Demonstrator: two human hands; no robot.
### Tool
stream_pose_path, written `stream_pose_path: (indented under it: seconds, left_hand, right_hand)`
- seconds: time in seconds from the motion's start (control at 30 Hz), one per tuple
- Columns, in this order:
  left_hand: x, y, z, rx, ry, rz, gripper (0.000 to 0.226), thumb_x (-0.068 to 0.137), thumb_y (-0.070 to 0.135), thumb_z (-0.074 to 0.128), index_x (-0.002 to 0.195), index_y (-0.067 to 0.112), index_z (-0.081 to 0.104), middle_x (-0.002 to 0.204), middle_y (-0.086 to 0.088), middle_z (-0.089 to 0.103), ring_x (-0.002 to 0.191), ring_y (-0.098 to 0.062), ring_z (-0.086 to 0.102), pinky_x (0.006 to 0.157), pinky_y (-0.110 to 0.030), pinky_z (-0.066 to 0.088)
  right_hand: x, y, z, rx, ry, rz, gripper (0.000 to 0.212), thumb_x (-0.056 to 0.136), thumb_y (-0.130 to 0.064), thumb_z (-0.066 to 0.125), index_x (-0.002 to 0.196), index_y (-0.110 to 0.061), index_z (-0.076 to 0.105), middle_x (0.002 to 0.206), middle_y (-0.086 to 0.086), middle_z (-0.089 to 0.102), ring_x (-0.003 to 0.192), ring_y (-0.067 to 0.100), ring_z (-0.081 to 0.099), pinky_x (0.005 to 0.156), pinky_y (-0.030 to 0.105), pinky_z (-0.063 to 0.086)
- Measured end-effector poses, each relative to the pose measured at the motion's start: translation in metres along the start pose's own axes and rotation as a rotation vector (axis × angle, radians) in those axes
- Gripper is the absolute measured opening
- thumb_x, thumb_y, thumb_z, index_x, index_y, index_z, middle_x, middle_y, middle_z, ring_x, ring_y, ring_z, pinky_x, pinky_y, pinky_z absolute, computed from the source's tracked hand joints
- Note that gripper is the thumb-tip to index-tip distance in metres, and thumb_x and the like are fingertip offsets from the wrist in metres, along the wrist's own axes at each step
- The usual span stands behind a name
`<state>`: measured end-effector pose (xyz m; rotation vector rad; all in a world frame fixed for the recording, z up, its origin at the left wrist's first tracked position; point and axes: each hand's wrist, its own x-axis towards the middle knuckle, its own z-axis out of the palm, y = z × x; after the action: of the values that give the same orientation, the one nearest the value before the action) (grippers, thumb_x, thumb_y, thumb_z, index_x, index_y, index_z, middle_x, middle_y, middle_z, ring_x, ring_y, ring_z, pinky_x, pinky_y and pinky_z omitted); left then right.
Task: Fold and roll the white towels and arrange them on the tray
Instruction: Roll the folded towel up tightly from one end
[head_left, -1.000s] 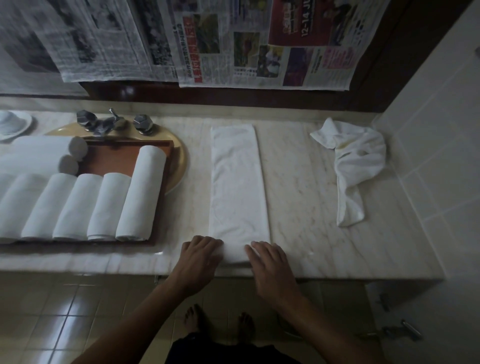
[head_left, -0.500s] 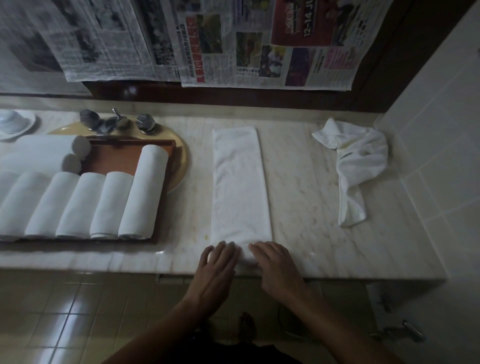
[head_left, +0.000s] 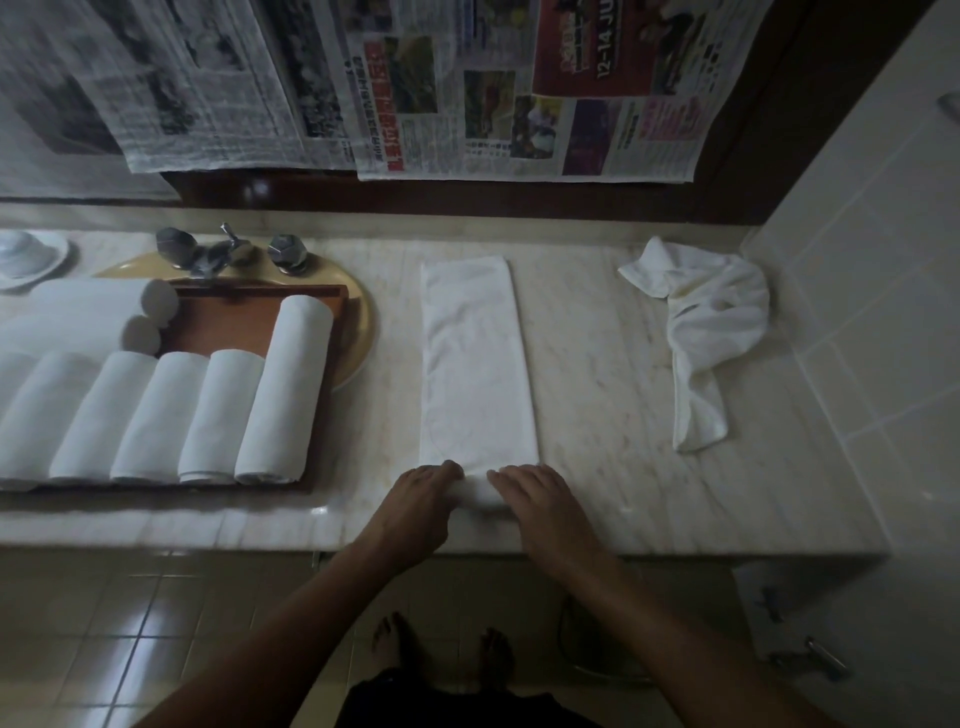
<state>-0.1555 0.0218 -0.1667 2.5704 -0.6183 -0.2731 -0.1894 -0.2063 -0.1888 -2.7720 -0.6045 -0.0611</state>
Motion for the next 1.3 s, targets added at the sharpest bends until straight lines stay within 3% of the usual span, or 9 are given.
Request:
stream_pose_path:
  seconds: [0.13,0.23,0.43,0.57,0.73,0.9,1.0,1.1,1.3]
  left_hand:
    - [-0.015,-0.004,-0.004,-0.143,0.015,-0.056,0.024,0.095,0.021,0.066,0.118,0.018,0.063,0.114,0.003,0.061,0.102,-0.015,0.057,0.079,-0.024,0.044]
    - [-0.035,-0.008,0.004,-0.233,0.001,-0.114,0.030,0.091,0.036,0.065,0.119,0.024,0.068,0.116,0.007,0.055,0.107,-0.009,0.053,0.086,-0.023,0.047]
    - [-0.042,0.000,0.006,-0.423,0.094,-0.320,0.028,0.085,0.051,0.063,0.100,0.028,0.065,0.101,0.011,0.063,0.095,-0.009,0.059,0.079,-0.029,0.049]
    - [-0.036,0.002,0.003,-0.494,0.137,-0.432,0.026,0.082,0.054,0.067,0.087,0.029,0.067,0.093,0.006,0.064,0.079,-0.015,0.064,0.068,-0.036,0.054]
    - [-0.028,0.006,0.001,-0.490,0.166,-0.504,0.024,0.082,0.047,0.075,0.089,0.023,0.071,0.097,0.002,0.062,0.091,-0.014,0.063,0.078,-0.034,0.052]
    - [-0.041,0.019,0.022,0.046,0.332,-0.181,0.036,0.093,0.026,0.065,0.127,0.017,0.059,0.129,-0.007,0.058,0.115,-0.026,0.056,0.094,-0.046,0.050]
    - [-0.049,0.021,0.042,0.269,0.201,0.034,0.076,0.078,0.015,0.074,0.148,0.010,0.046,0.154,-0.015,0.048,0.144,-0.035,0.044,0.115,-0.053,0.036]
    - [-0.043,0.009,0.047,0.366,0.087,0.024,0.103,0.067,0.007,0.075,0.159,0.006,0.028,0.164,-0.017,0.033,0.153,-0.035,0.028,0.123,-0.054,0.023]
    - [-0.018,-0.005,0.028,0.341,0.000,0.050,0.079,0.082,0.019,0.075,0.152,0.007,0.042,0.153,-0.013,0.050,0.141,-0.034,0.049,0.111,-0.052,0.044]
  right_hand:
    - [-0.006,0.002,-0.008,0.102,-0.109,0.030,0.057,0.085,-0.005,0.071,0.140,-0.017,0.060,0.134,0.003,0.065,0.119,0.024,0.060,0.102,0.038,0.051]
    - [-0.020,-0.005,-0.012,0.184,-0.189,0.082,0.050,0.098,-0.016,0.062,0.147,-0.023,0.054,0.146,0.000,0.056,0.131,0.021,0.052,0.111,0.033,0.040]
    - [-0.027,-0.011,-0.013,0.207,-0.186,0.155,0.042,0.101,-0.020,0.052,0.142,-0.024,0.056,0.133,-0.004,0.049,0.118,0.019,0.049,0.095,0.034,0.048]
    - [-0.026,-0.023,-0.010,0.078,-0.023,0.189,0.041,0.094,-0.018,0.062,0.135,-0.020,0.063,0.128,-0.001,0.059,0.114,0.022,0.052,0.094,0.038,0.052]
    - [-0.046,-0.050,0.008,0.014,0.164,0.064,0.048,0.090,-0.007,0.054,0.137,-0.013,0.062,0.140,0.012,0.059,0.129,0.033,0.053,0.113,0.048,0.040]
    - [-0.042,-0.043,0.020,-0.020,0.052,0.066,0.064,0.092,-0.006,0.038,0.156,-0.011,0.041,0.161,0.013,0.039,0.151,0.037,0.031,0.123,0.056,0.022]
    - [-0.038,-0.032,0.023,-0.037,0.024,0.027,0.070,0.091,-0.009,0.043,0.160,-0.011,0.031,0.166,0.012,0.030,0.155,0.036,0.021,0.125,0.054,0.015]
    - [-0.024,-0.022,0.022,-0.048,-0.036,0.011,0.075,0.090,-0.014,0.054,0.161,-0.012,0.030,0.166,0.012,0.031,0.155,0.035,0.023,0.124,0.054,0.015]
    - [0.003,-0.003,0.010,-0.077,-0.131,-0.029,0.076,0.092,-0.018,0.060,0.161,-0.016,0.027,0.158,0.009,0.041,0.143,0.029,0.041,0.122,0.047,0.030]
